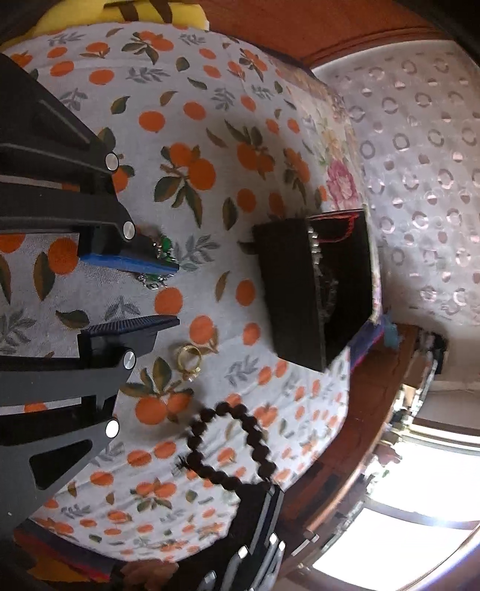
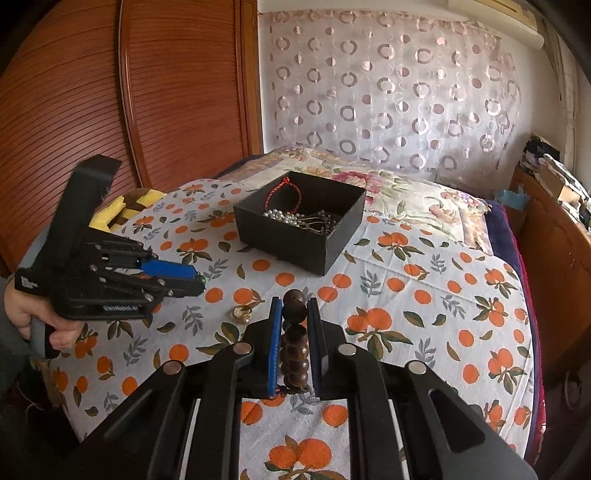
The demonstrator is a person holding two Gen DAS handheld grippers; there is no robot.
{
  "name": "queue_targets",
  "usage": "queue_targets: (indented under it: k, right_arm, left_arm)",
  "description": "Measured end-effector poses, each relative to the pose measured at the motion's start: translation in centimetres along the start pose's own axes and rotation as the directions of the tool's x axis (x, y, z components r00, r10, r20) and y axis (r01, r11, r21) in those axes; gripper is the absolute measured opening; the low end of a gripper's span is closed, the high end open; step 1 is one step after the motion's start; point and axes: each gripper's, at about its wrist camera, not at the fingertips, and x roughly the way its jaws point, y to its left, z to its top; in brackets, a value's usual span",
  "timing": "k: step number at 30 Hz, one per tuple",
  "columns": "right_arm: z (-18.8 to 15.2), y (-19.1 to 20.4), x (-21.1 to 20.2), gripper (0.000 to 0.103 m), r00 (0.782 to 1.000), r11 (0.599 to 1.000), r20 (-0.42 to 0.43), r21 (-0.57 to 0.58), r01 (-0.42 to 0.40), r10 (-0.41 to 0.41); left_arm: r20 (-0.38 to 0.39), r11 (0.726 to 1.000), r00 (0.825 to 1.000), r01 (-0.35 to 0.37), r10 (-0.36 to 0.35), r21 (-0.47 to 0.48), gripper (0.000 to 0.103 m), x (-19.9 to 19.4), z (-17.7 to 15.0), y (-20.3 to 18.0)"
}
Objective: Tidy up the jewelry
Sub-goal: 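Grasp the green jeweled brooch with the left tool while the right tool holds the bead bracelet, then carry the brooch and bead bracelet over the black box and open both tools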
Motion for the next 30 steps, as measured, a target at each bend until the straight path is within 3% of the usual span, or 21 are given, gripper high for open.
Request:
queue_targets:
  k: [10, 12, 14, 24, 30]
  right_arm:
    - [0.0, -0.3, -0.1, 0.015, 1.0, 1.0, 0.001, 0.012, -0.007, 0.007]
    - [0.1, -0.4, 0.0, 0.015, 1.0, 1.0, 0.0, 0.012, -0.008, 0.008]
    - [0.1, -0.4, 0.1, 0.015, 1.0, 1.0, -0.003, 0.013, -0.01, 0.01]
    - [-0.3, -0.5, 0.1, 0.015, 1.0, 1.0, -0.003, 0.025, -0.005, 0.005]
    - [-0.2, -0.6, 0.2, 0.015, 1.0, 1.0, 0.003, 0.027, -0.009, 0.009]
  left_arm:
    - [-0.038, 0.998, 0.998, -0.054, 0.053, -0.031, 0.021, 1.6, 0.6, 1.1]
    - [-0.033, 0.998, 0.997, -0.063, 0.063, -0.014, 0.01, 1.8, 0.7, 0.9]
    - [-0.027, 0.998, 0.998, -0.052, 0.051, -0.018, 0.005, 1.8, 0.9, 1.0]
    - [0.125, 0.996, 0.991, 0.061, -0.052, -0.072, 0.005, -5.2, 2.8, 2.4]
    - [0.164, 0.997, 0.985, 0.067, -0.058, -0.045, 0.005, -7.5, 4.3, 1.4]
